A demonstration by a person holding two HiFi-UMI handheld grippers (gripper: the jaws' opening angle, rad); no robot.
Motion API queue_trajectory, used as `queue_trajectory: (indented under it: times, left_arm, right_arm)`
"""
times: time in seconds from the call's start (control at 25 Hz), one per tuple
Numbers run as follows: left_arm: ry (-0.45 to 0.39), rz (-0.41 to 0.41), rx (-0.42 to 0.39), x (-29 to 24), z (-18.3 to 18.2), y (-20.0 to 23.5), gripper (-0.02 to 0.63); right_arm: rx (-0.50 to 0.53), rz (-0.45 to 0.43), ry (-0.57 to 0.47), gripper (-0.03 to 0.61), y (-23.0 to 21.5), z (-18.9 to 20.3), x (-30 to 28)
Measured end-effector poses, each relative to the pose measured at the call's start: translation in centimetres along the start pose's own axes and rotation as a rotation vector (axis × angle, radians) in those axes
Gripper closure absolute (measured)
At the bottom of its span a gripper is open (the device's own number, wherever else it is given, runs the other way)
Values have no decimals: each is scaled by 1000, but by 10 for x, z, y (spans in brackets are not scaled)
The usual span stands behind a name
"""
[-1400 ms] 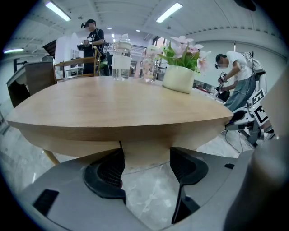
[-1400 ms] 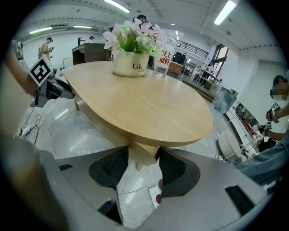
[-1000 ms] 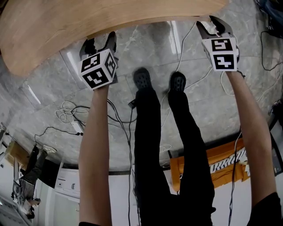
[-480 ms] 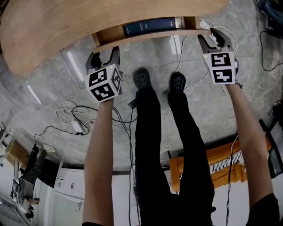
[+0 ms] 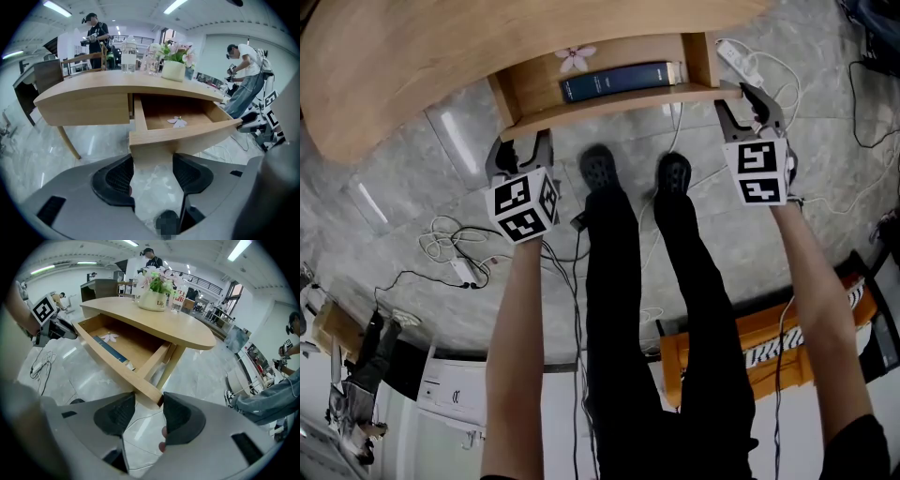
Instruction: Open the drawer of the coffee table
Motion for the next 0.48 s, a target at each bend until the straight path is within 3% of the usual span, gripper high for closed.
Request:
queue_trajectory:
  times: [0.48]
  left_arm:
    - [54, 3, 0, 7, 11, -1, 359]
  right_arm:
    - [-23, -16, 18, 390, 8, 11, 8]
Point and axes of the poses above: the fingertips, and each gripper's own axes: x backward along the fingers, y to its left, z out of its underside, the point moved 3 cm from there along x, backward along the fingers, and after that the axes turned 8 degrees about -y, right-handed, at the moved point
